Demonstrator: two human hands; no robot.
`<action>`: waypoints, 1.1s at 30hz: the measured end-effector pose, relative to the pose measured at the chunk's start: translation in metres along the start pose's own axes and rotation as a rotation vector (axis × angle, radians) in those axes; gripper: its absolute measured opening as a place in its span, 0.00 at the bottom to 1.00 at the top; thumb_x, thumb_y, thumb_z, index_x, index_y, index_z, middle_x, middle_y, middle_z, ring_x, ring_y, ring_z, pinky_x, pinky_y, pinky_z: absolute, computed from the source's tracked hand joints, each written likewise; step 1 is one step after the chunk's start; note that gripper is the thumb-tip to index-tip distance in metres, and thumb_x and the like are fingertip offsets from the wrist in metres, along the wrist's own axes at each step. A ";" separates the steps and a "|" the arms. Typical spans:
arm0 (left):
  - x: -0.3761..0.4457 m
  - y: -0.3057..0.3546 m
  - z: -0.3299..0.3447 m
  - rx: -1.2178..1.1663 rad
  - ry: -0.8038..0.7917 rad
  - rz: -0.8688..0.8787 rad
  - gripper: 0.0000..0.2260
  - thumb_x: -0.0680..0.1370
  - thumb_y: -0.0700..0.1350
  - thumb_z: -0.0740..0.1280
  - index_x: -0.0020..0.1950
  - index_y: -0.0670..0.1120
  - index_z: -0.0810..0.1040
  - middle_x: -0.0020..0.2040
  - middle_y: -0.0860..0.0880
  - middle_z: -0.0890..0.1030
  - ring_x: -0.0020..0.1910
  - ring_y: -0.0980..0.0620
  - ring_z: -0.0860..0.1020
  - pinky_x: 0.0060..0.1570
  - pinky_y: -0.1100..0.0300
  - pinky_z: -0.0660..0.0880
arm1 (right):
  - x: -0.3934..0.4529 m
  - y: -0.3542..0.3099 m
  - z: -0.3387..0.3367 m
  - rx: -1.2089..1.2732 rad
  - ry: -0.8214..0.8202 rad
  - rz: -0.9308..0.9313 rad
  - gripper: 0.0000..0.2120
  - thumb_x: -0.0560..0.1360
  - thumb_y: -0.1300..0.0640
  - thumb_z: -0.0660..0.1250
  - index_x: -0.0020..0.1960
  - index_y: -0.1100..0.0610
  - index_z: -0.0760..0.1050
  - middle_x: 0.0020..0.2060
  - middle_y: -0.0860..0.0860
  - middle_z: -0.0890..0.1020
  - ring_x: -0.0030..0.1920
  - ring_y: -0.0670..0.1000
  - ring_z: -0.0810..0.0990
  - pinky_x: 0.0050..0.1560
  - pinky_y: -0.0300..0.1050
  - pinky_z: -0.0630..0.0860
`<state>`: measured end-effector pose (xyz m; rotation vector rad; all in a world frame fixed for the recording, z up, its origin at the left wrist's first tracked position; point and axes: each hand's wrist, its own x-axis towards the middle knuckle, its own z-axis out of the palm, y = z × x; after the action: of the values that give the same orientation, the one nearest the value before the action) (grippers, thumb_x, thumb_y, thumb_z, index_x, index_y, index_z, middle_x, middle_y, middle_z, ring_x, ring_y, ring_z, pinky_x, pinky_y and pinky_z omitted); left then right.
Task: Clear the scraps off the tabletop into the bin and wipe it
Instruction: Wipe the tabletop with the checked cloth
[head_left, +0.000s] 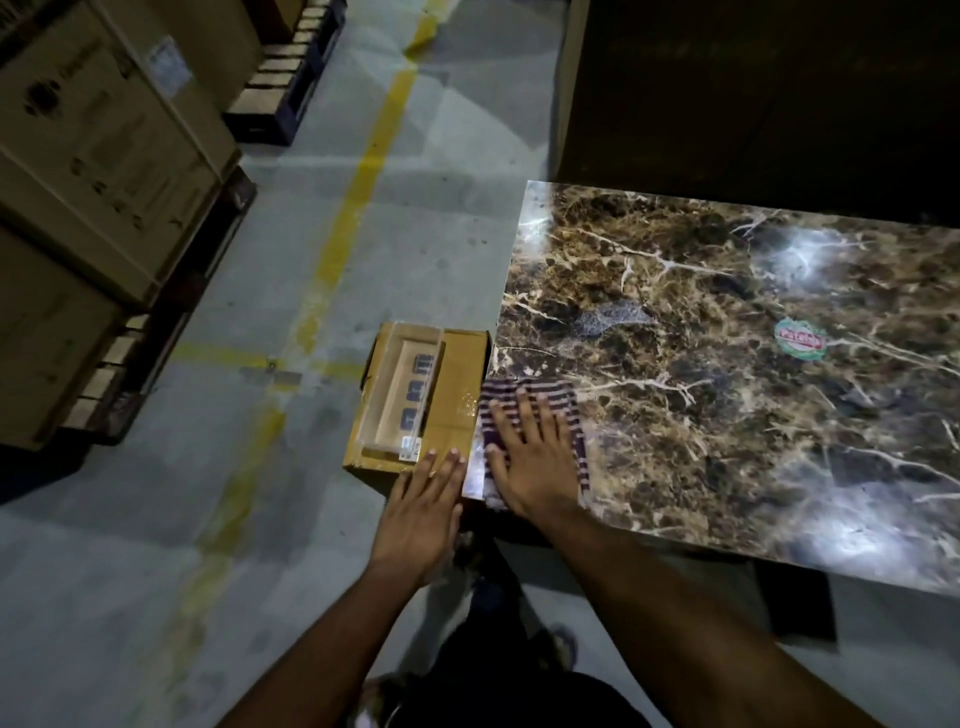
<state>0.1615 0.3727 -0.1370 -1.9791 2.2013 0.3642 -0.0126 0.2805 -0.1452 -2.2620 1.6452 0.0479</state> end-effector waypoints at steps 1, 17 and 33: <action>-0.004 0.001 0.001 -0.002 -0.007 -0.007 0.27 0.81 0.53 0.50 0.79 0.48 0.66 0.78 0.50 0.67 0.78 0.46 0.63 0.70 0.46 0.68 | -0.011 -0.006 0.004 -0.015 -0.025 -0.073 0.30 0.83 0.39 0.46 0.83 0.43 0.44 0.82 0.52 0.44 0.82 0.57 0.40 0.80 0.58 0.39; -0.006 0.017 -0.015 -0.105 -0.011 0.141 0.27 0.83 0.50 0.52 0.82 0.48 0.58 0.81 0.49 0.60 0.81 0.49 0.56 0.76 0.52 0.56 | -0.058 0.042 0.011 -0.023 -0.025 -0.060 0.29 0.82 0.36 0.40 0.82 0.40 0.44 0.82 0.50 0.42 0.81 0.56 0.37 0.79 0.58 0.38; 0.152 0.038 -0.035 -0.155 -0.022 0.206 0.30 0.85 0.57 0.50 0.83 0.47 0.44 0.83 0.48 0.42 0.82 0.48 0.41 0.80 0.52 0.44 | 0.042 0.089 -0.026 -0.005 0.099 0.256 0.29 0.82 0.38 0.44 0.82 0.42 0.49 0.82 0.53 0.51 0.82 0.59 0.47 0.80 0.60 0.45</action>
<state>0.1079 0.2213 -0.1428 -1.8117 2.4372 0.5977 -0.0856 0.2104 -0.1531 -2.0738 1.9800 0.0020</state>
